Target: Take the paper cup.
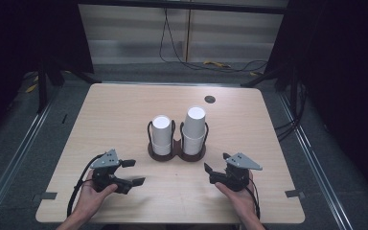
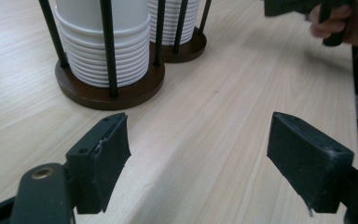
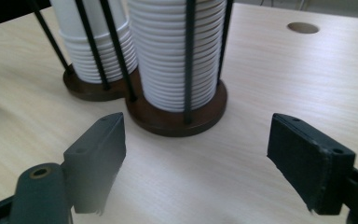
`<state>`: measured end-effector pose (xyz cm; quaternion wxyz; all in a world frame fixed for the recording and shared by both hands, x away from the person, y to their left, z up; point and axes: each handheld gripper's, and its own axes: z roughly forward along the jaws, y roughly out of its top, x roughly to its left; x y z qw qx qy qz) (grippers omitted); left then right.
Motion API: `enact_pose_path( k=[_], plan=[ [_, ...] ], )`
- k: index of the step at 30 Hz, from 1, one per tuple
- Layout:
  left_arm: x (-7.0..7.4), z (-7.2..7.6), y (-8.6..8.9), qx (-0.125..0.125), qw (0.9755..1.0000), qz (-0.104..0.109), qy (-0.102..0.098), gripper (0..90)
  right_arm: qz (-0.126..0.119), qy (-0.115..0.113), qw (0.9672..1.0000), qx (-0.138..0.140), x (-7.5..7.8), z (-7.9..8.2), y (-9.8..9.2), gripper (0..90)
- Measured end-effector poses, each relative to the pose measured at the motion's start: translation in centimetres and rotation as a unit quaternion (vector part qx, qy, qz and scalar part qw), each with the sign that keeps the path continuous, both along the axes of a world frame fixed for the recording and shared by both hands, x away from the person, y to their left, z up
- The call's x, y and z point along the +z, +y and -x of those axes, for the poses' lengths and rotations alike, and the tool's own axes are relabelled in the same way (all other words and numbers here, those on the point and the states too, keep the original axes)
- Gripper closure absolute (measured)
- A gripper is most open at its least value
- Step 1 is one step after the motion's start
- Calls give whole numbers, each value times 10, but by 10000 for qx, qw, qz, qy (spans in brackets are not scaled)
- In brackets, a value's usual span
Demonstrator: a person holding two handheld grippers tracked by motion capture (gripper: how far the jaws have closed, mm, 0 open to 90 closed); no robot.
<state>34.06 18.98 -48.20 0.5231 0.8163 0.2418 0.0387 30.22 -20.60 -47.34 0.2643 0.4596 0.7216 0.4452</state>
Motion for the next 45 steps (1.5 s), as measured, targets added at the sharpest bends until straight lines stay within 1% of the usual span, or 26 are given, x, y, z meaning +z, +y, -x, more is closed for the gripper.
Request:
enact_pose_path(
  k=[2,4,5,6,8,9,11,12,14,17,19,21,23,25,26,29,32,33,34,35,38,39,41,42,43,45],
  plan=[
    [0,0,0,47,9999,-23,-91,208,-11,54,10000,82,-1,0,3,193],
    [0,-1,0,45,10000,11,-36,208,-27,42,9998,194,-1,0,6,193],
    [0,-2,0,48,10000,71,23,208,-38,57,9997,233,-1,1,7,192],
    [0,-2,-1,74,10000,23,-11,208,-46,70,9996,274,-1,1,8,192],
    [1,-3,-1,69,10000,20,-19,208,-6,91,9996,264,-1,2,9,192],
    [1,-4,-3,68,9999,81,-7,208,2,112,9995,303,0,3,10,194],
    [2,-5,-4,32,10000,85,-23,208,55,119,9993,338,0,3,11,194],
    [3,-6,-6,92,9998,180,-71,208,53,131,9992,362,0,4,11,193],
    [7,-9,-7,84,9998,159,-112,208,-19,121,9991,397,1,4,11,191],
    [14,-12,-8,110,9995,263,-159,208,-93,143,9989,430,1,3,10,189],
    [18,-14,-9,126,9992,319,-199,208,-86,169,9986,490,0,3,11,185],
    [21,-15,-10,132,9994,234,-233,208,-109,219,9983,522,0,3,11,183],
    [26,-15,-11,266,9987,145,-405,208,-153,289,9978,579,0,3,11,182],
    [32,-17,-11,260,9984,193,-459,208,-151,302,9975,618,-1,4,12,182],
    [34,-19,-12,281,9982,163,-495,208,-168,307,9973,645,0,4,12,182],
    [39,-21,-15,270,9983,172,-479,208,-209,294,9969,704,2,6,13,182],
    [43,-22,-14,274,9980,138,-557,208,-172,308,9966,738,3,7,13,179],
    [47,-25,-13,258,9980,64,-578,208,-182,346,9963,769,4,8,12,177],
    [47,-25,-13,258,9980,64,-578,209,-192,364,9962,768,4,9,12,176],
    [51,-27,-13,300,9976,69,-621,209,-202,345,9962,768,5,10,12,175],
    [58,-31,-12,329,9973,27,-652,212,-149,342,9961,801,7,12,13,162],
    [61,-34,-11,322,9969,51,-715,214,-114,329,9960,824,7,12,14,157],
    [65,-35,-11,381,9969,157,-666,216,-74,449,9942,979,8,13,16,156],
    [67,-36,-11,399,9968,145,-681,216,-6,491,9931,1060,8,15,16,156],
    [70,-37,-10,391,9967,61,-710,217,71,497,9926,1109,8,17,16,156],
    [73,-39,-11,390,9970,150,-655,231,107,495,9915,1201,8,22,13,156]
  ],
)
